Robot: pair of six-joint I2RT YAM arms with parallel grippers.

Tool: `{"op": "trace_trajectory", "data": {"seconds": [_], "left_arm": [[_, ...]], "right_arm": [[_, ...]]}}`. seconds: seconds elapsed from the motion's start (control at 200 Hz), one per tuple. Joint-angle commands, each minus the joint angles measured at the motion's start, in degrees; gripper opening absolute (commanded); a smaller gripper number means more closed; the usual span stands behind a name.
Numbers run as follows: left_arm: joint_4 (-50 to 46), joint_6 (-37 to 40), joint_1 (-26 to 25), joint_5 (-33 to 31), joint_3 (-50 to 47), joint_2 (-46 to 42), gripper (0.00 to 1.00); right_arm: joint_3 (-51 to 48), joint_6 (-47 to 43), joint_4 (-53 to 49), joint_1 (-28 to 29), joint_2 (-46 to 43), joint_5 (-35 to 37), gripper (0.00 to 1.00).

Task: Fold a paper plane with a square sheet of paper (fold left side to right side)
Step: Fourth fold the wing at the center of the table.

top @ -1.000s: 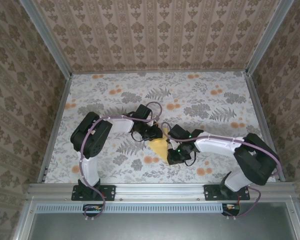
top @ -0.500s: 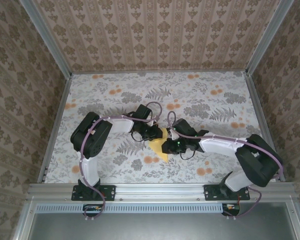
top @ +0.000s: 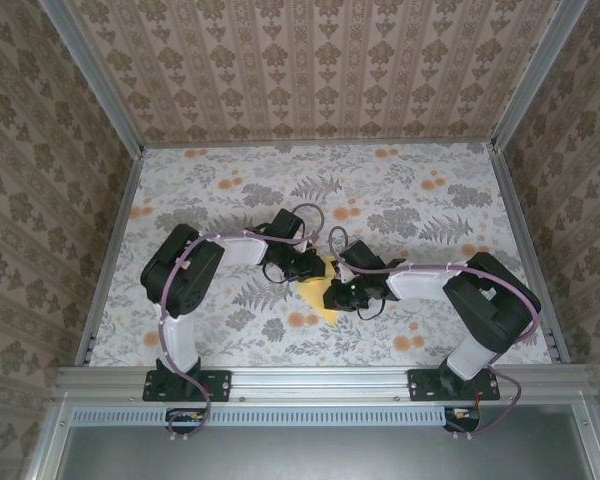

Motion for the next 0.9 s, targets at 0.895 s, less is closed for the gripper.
{"op": "trace_trajectory", "data": {"seconds": [0.895], "left_arm": [[7.15, 3.56, -2.67, 3.19, -8.93, -8.72, 0.16]], "right_arm": [[-0.90, -3.46, -8.71, -0.53, 6.51, 6.24, 0.00]]}}
